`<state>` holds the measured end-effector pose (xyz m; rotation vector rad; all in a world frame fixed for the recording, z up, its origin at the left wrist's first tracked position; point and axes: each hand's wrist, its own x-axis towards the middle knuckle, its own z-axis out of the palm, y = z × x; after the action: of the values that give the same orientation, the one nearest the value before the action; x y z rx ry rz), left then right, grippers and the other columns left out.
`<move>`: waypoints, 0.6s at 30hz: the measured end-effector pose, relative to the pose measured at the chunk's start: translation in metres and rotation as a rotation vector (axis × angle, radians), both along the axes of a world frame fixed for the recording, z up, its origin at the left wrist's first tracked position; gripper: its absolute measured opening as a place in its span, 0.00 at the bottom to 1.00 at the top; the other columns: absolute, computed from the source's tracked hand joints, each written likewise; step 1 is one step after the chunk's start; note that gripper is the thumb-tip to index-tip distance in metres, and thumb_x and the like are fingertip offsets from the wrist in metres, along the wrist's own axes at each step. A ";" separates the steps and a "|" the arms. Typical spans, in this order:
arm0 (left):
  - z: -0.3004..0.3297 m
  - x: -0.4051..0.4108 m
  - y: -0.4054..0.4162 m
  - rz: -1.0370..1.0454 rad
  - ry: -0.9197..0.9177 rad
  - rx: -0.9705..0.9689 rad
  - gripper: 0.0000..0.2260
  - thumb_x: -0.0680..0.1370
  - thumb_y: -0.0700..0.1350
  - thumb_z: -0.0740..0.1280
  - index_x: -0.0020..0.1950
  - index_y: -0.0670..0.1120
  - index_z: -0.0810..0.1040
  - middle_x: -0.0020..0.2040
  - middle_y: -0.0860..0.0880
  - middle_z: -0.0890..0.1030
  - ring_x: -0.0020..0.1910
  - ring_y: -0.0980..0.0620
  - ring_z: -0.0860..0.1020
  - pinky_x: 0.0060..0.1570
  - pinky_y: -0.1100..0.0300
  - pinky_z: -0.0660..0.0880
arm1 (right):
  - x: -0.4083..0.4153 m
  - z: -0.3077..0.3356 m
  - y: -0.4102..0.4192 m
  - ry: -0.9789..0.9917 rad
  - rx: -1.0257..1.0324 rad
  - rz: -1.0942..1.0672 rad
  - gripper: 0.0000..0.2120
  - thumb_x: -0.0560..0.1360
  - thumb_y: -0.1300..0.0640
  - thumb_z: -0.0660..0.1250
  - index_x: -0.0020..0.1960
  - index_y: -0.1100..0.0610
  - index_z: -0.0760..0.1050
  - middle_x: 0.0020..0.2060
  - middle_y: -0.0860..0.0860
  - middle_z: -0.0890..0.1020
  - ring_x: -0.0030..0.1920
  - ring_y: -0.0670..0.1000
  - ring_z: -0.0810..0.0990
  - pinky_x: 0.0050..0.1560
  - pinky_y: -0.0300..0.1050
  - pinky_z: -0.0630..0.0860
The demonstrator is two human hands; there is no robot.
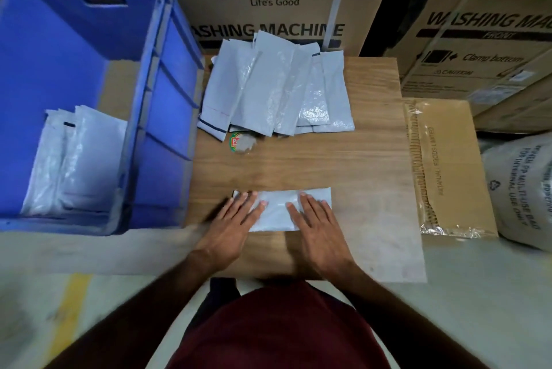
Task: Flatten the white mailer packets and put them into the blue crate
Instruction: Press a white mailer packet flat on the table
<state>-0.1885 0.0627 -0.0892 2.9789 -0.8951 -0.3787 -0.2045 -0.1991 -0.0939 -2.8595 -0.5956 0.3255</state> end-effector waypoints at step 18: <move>-0.031 -0.001 -0.037 0.246 0.021 -0.118 0.28 0.82 0.52 0.52 0.81 0.42 0.60 0.82 0.40 0.57 0.81 0.40 0.57 0.77 0.43 0.57 | 0.000 -0.032 0.028 -0.013 0.097 -0.181 0.30 0.82 0.48 0.52 0.83 0.55 0.55 0.82 0.59 0.53 0.82 0.57 0.48 0.80 0.61 0.49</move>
<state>-0.1897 0.0252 -0.1202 2.9206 -0.5190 -0.3369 -0.2043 -0.1709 -0.1263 -2.7971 -0.3406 0.2421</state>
